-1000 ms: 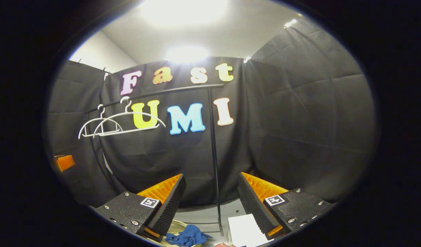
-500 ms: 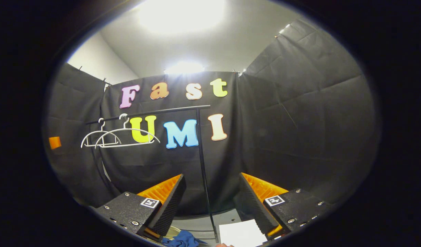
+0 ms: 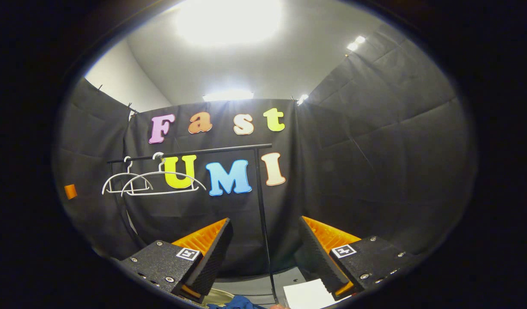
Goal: Grasp the clothes on the hanger with both hands and then place them into the laundry hamper below.
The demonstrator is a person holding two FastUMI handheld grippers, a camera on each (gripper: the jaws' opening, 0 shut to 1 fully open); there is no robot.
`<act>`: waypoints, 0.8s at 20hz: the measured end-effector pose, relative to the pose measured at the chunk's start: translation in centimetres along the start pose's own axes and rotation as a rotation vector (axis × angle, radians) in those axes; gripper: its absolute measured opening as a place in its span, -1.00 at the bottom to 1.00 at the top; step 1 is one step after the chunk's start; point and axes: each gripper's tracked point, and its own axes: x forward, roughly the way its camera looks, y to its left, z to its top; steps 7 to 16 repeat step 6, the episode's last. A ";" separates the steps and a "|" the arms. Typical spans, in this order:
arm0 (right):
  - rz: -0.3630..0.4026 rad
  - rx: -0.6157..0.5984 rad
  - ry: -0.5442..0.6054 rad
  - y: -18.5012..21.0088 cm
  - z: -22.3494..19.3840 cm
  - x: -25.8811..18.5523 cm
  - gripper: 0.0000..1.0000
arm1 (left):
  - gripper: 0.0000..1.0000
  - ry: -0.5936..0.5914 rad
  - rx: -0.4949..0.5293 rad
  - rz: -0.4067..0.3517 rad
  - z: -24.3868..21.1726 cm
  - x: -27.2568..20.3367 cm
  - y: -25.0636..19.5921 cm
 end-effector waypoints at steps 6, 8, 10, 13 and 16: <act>-0.016 -0.044 -0.002 2.3 -0.8 -0.9 0.82 | 0.93 0.000 0.049 -0.021 -2.2 0.9 2.6; -0.016 -0.044 -0.002 2.3 -0.8 -0.9 0.82 | 0.93 0.000 0.049 -0.021 -2.2 0.9 2.6; -0.016 -0.044 -0.002 2.3 -0.8 -0.9 0.82 | 0.93 0.000 0.049 -0.021 -2.2 0.9 2.6; -0.016 -0.044 -0.002 2.3 -0.8 -0.9 0.82 | 0.93 0.000 0.049 -0.021 -2.2 0.9 2.6; -0.016 -0.044 -0.002 2.3 -0.8 -0.9 0.82 | 0.93 0.000 0.049 -0.021 -2.2 0.9 2.6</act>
